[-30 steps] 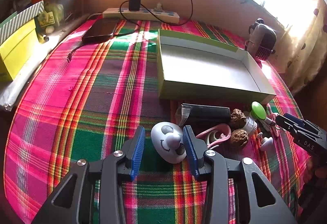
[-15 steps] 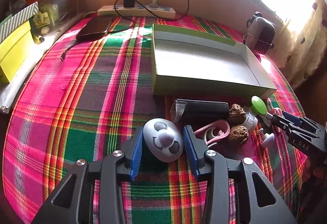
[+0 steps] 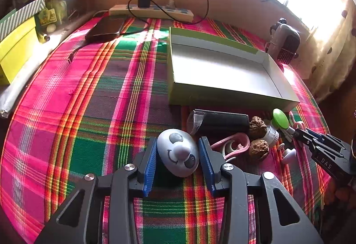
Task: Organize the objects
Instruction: 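Grasp the white panda-face toy with the left tool while the right tool grasps the pink-mint holder, then carry both held items into the green-rimmed box and open both tools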
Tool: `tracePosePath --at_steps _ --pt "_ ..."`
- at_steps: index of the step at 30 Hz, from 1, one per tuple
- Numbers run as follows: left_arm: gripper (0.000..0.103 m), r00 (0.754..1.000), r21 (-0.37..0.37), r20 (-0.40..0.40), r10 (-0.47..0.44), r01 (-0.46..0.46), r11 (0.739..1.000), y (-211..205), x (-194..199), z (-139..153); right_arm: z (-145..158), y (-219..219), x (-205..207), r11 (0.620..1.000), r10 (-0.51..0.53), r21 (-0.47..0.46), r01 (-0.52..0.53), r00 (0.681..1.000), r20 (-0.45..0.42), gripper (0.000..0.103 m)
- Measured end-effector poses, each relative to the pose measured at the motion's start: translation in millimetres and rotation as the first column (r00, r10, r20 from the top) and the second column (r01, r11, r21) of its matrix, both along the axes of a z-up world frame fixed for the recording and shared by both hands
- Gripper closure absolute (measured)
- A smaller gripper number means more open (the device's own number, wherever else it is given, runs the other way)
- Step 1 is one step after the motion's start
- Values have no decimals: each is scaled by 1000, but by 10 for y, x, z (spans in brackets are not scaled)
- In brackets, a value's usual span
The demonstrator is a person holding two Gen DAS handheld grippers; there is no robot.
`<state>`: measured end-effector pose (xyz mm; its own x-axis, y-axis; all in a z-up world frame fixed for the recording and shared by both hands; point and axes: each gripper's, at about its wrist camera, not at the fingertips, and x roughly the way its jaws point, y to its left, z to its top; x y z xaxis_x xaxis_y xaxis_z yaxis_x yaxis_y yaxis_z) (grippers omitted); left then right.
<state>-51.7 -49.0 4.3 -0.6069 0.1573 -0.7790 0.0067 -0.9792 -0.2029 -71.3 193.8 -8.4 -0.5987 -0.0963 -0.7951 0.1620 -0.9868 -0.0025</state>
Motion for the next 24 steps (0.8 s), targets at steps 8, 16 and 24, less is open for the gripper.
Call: tracePosePath --at_steps 8,16,24 --pt "77 1000 -3 -29 -2 2 1000 3 27 63 2 -9 14 1000 -2 1 2 1000 -2 85" --pt "77 1000 -8 -28 0 0 1000 -15 32 79 12 -6 32 1000 -5 -2 5 1000 -8 85" --pt "77 998 27 -55 -25 27 999 -69 45 277 175 14 65 1000 9 -25 -10 999 -32 85"
